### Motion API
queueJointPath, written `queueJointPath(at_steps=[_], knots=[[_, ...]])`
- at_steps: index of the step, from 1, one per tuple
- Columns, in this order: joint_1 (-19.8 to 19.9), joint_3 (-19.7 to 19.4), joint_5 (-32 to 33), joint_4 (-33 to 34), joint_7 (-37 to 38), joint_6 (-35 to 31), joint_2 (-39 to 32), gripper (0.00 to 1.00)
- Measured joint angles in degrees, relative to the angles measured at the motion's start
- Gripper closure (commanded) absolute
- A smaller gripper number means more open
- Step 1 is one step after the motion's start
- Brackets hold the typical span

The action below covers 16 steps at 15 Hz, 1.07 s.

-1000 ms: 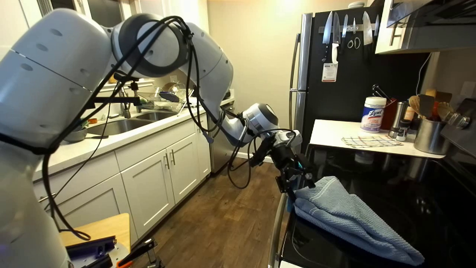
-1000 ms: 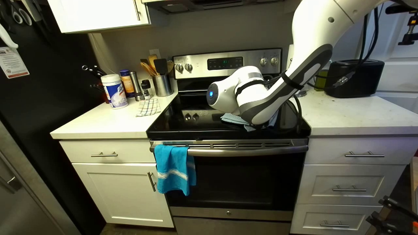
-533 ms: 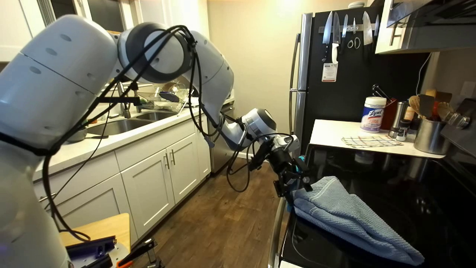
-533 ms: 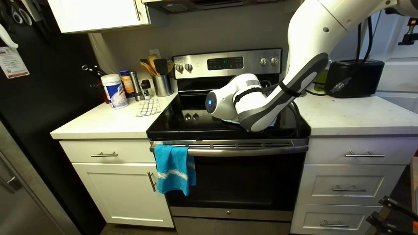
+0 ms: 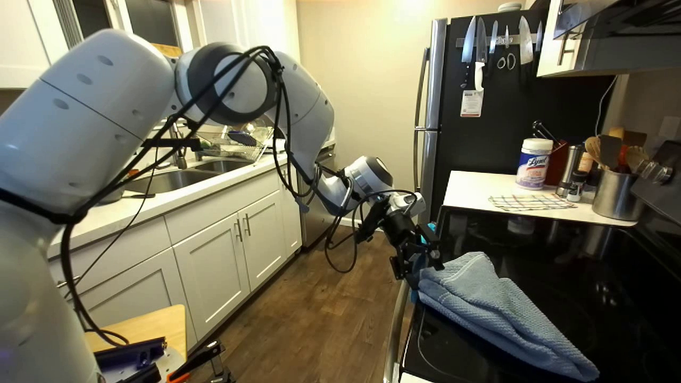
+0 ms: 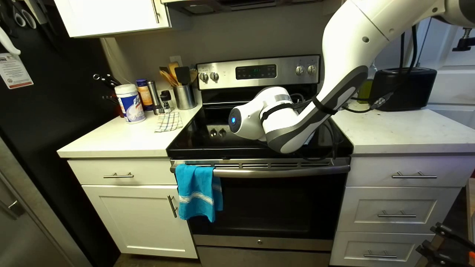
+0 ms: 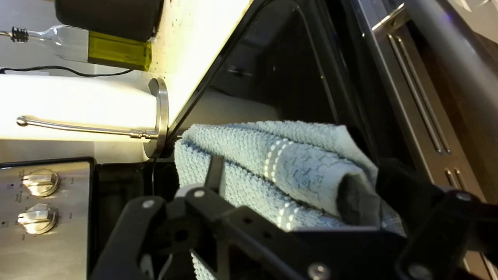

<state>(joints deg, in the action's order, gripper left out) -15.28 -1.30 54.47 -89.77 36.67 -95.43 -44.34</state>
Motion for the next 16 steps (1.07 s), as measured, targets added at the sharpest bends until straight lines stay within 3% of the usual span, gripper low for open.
queueJointPath(at_steps=[16], knots=[[0.5, 0.6, -0.4, 3.1, -0.1, -0.3, 0.1, 0.00]])
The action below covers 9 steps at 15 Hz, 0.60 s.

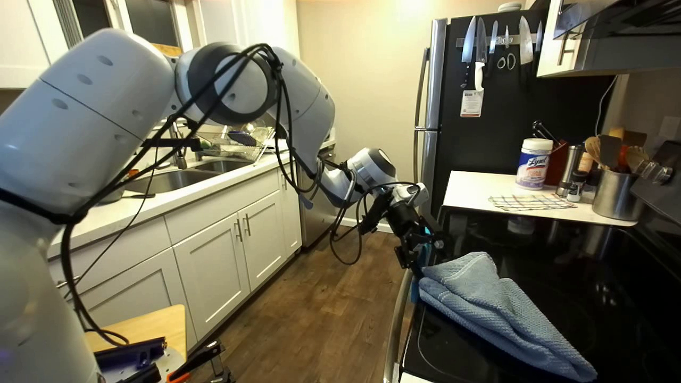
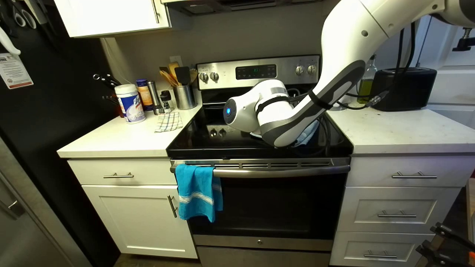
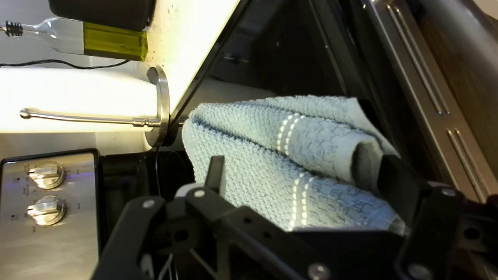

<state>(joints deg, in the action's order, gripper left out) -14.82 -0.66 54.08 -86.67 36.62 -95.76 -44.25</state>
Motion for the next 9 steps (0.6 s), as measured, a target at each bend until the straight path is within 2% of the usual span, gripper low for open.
queueJointPath(at_steps=[9], knots=[[0.3, -0.1, 0.0, 0.3, 0.0, 0.0, -0.8, 0.00]])
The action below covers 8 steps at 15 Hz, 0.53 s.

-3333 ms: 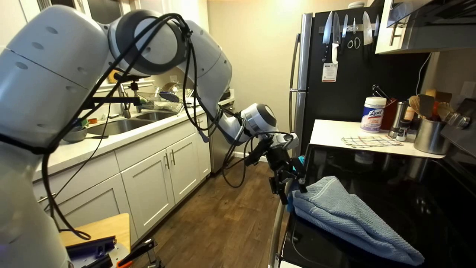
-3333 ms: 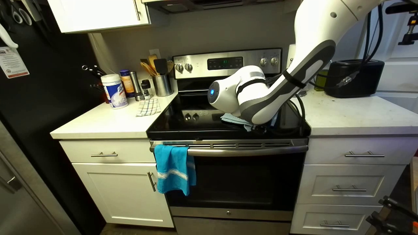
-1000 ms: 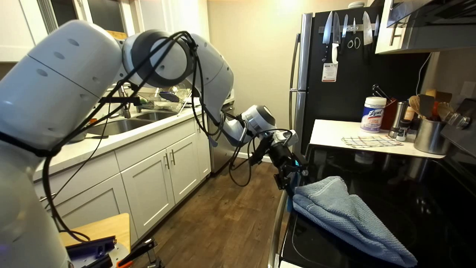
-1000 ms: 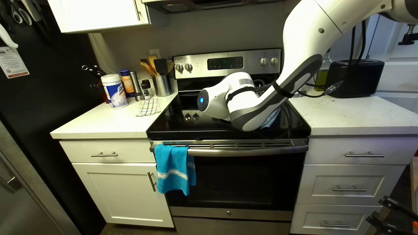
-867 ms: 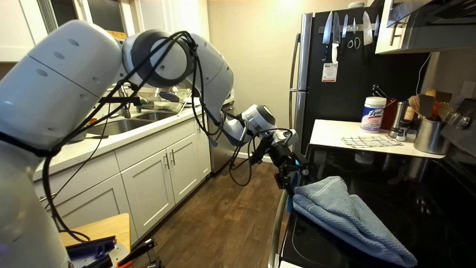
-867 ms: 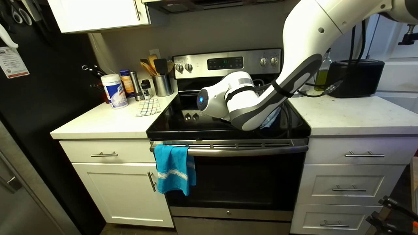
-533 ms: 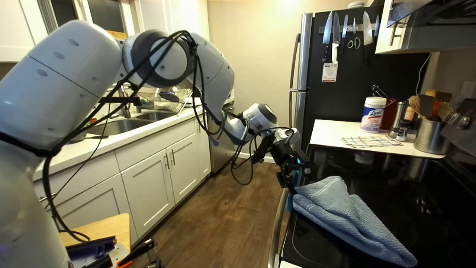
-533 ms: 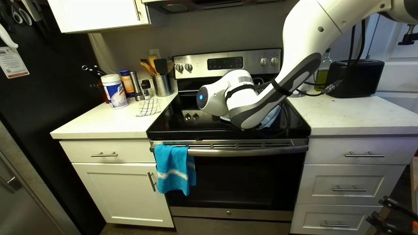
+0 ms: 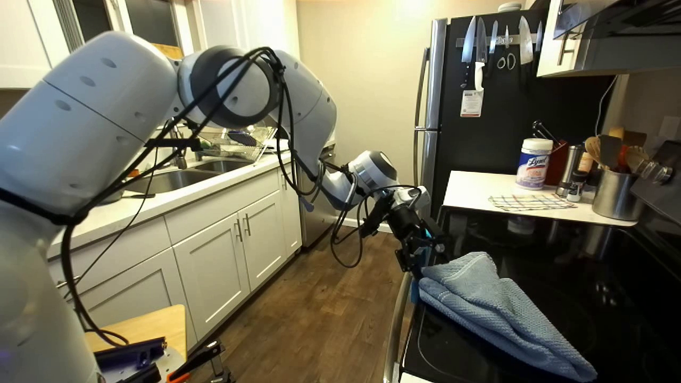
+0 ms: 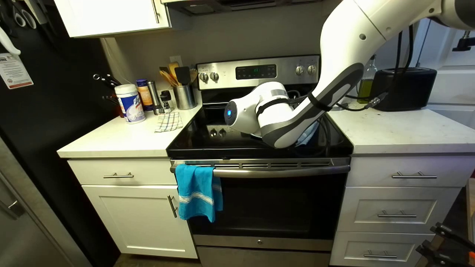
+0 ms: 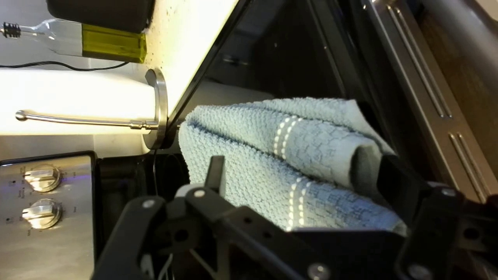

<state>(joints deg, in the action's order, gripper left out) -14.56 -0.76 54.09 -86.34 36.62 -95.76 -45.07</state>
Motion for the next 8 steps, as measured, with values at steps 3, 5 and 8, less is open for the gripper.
queueJointPath(at_steps=[3, 5, 8], knots=[[0.0, -0.1, 0.0, 0.0, 0.0, 0.0, -0.1, 0.00], [0.0, -0.3, 0.0, 0.1, 0.0, 0.0, -0.1, 0.00], [0.1, -0.6, 0.0, 0.2, 0.0, 0.0, -0.1, 0.00]])
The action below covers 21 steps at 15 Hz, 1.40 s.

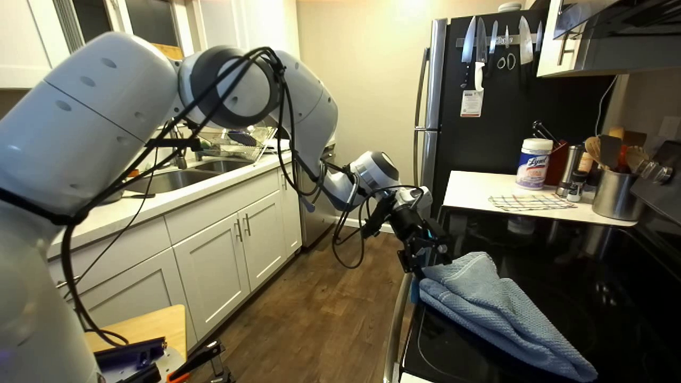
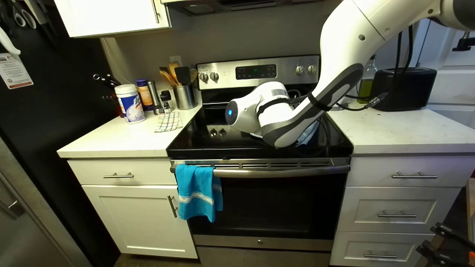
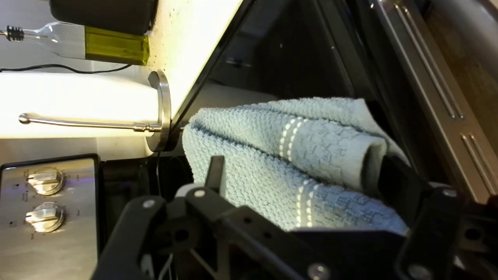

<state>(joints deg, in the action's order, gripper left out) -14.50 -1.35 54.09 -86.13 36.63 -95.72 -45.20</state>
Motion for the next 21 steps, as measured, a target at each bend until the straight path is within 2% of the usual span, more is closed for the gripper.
queueJointPath(at_steps=[5, 11, 21], knots=[[0.0, -0.4, 0.1, 0.2, 0.3, 0.1, 0.0, 0.00], [-0.5, -1.5, 1.6, 0.4, 5.6, 0.5, 0.0, 0.00], [-1.2, -0.8, 2.3, 2.1, 11.6, 0.5, -0.3, 0.00]])
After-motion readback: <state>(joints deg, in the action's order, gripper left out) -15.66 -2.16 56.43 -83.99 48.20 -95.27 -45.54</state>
